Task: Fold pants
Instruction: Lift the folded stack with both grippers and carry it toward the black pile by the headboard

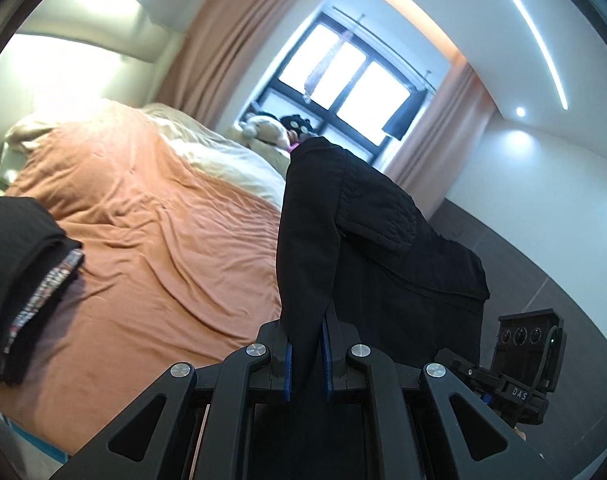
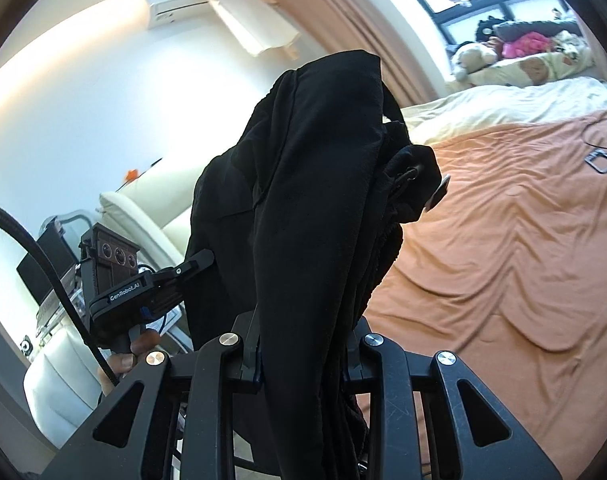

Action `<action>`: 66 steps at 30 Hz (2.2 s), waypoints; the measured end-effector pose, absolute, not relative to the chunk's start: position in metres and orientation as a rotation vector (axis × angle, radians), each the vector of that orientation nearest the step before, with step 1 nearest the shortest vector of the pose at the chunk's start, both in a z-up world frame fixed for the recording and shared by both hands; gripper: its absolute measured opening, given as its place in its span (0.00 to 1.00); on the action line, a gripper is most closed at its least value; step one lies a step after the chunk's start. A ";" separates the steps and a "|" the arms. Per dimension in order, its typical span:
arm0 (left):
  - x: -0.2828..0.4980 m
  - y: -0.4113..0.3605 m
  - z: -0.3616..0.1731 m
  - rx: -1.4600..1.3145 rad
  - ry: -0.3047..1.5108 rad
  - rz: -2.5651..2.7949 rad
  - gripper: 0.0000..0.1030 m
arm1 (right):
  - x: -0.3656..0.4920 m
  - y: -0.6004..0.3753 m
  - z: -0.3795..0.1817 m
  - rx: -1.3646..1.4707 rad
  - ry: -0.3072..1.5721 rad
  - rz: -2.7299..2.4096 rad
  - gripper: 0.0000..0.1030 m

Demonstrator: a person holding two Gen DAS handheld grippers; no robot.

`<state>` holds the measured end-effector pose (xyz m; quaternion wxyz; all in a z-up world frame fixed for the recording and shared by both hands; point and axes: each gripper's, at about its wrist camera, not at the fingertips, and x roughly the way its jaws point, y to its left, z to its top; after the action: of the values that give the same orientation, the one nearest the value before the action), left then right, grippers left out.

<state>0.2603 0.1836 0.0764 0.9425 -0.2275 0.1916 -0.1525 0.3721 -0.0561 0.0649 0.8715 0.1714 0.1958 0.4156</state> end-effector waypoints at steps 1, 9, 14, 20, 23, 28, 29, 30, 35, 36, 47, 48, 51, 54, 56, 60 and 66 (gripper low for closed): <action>0.258 0.192 0.076 -0.473 0.384 -0.300 0.11 | 0.376 -0.049 0.065 0.353 0.412 0.877 0.23; 0.242 0.250 0.077 -0.479 0.364 -0.211 0.11 | 0.406 -0.006 0.061 0.326 0.436 0.941 0.23; 0.229 0.288 0.076 -0.488 0.346 -0.157 0.11 | 0.422 0.018 0.063 0.305 0.453 0.982 0.22; 0.219 0.332 0.070 -0.510 0.325 -0.106 0.11 | 0.440 0.044 0.062 0.278 0.465 1.016 0.23; 0.217 0.352 0.068 -0.518 0.322 -0.080 0.11 | 0.448 0.057 0.062 0.262 0.473 1.025 0.23; 0.217 0.385 0.067 -0.530 0.316 -0.035 0.11 | 0.463 0.082 0.060 0.241 0.487 1.054 0.22; 0.217 0.393 0.068 -0.531 0.312 -0.024 0.11 | 0.466 0.086 0.060 0.237 0.489 1.059 0.22; 0.216 0.400 0.070 -0.530 0.307 -0.013 0.11 | 0.470 0.091 0.061 0.233 0.490 1.065 0.22; 0.222 0.433 0.080 -0.514 0.304 0.039 0.11 | 0.481 0.110 0.063 0.228 0.501 1.097 0.22; 0.224 0.438 0.082 -0.510 0.306 0.049 0.11 | 0.484 0.114 0.063 0.230 0.501 1.099 0.22; 0.246 0.501 0.089 -0.495 0.321 0.150 0.11 | 0.507 0.148 0.060 0.259 0.513 1.088 0.22; 0.248 0.507 0.088 -0.495 0.324 0.158 0.11 | 0.510 0.151 0.058 0.262 0.520 1.091 0.23; 0.255 0.523 0.087 -0.494 0.334 0.187 0.11 | 0.517 0.159 0.055 0.282 0.542 1.108 0.23; 0.264 0.538 0.085 -0.508 0.333 0.200 0.11 | 0.525 0.162 0.049 0.305 0.566 1.121 0.23; 0.276 0.547 0.078 -0.522 0.356 0.212 0.11 | 0.532 0.161 0.041 0.316 0.583 1.119 0.23; 0.297 0.557 0.060 -0.537 0.408 0.227 0.11 | 0.555 0.156 0.021 0.339 0.641 1.101 0.23; 0.332 0.562 0.037 -0.543 0.472 0.227 0.11 | 0.585 0.140 -0.002 0.376 0.707 1.076 0.23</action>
<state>0.3321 0.5625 0.0375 0.9298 -0.2649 0.2303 0.1107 0.5846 0.1396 -0.0022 0.7833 0.1743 0.3276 0.4987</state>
